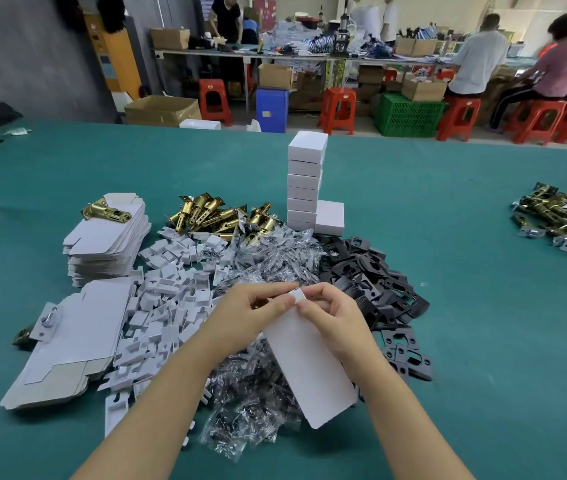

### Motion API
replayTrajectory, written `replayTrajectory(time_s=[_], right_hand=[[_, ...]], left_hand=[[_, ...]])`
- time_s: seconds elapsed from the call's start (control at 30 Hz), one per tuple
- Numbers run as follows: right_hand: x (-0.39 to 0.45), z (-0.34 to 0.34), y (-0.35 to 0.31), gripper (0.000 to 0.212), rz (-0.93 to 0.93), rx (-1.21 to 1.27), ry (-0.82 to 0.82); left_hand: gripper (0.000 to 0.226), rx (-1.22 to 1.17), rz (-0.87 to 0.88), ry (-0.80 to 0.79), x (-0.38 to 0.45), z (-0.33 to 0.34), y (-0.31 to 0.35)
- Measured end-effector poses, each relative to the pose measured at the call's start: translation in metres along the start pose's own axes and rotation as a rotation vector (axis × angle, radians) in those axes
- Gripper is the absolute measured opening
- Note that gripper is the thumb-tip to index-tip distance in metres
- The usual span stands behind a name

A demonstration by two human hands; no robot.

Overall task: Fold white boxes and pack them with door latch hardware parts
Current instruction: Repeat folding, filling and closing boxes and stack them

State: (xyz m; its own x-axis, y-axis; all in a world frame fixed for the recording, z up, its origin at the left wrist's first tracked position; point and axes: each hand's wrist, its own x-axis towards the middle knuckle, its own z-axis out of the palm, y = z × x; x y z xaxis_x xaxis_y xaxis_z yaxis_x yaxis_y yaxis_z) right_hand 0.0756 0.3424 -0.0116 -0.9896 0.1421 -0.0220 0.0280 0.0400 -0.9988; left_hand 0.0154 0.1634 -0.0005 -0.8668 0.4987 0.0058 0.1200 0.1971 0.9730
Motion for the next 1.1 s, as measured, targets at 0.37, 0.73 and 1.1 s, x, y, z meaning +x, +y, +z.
replayTrajectory(time_s=[0.37, 0.73, 1.1], right_hand=[[-0.004, -0.001, 0.000, 0.048, 0.025, 0.041, -0.227], [-0.010, -0.006, -0.005, 0.038, -0.004, 0.079, -0.278], [-0.016, -0.010, -0.008, 0.042, -0.015, 0.049, -0.266]], left_hand=[[0.026, -0.042, 0.010, 0.071, -0.007, -0.007, 0.009], [0.024, -0.080, 0.002, 0.027, -0.010, -0.014, 0.017], [0.023, -0.051, -0.017, 0.048, -0.010, -0.008, 0.019]])
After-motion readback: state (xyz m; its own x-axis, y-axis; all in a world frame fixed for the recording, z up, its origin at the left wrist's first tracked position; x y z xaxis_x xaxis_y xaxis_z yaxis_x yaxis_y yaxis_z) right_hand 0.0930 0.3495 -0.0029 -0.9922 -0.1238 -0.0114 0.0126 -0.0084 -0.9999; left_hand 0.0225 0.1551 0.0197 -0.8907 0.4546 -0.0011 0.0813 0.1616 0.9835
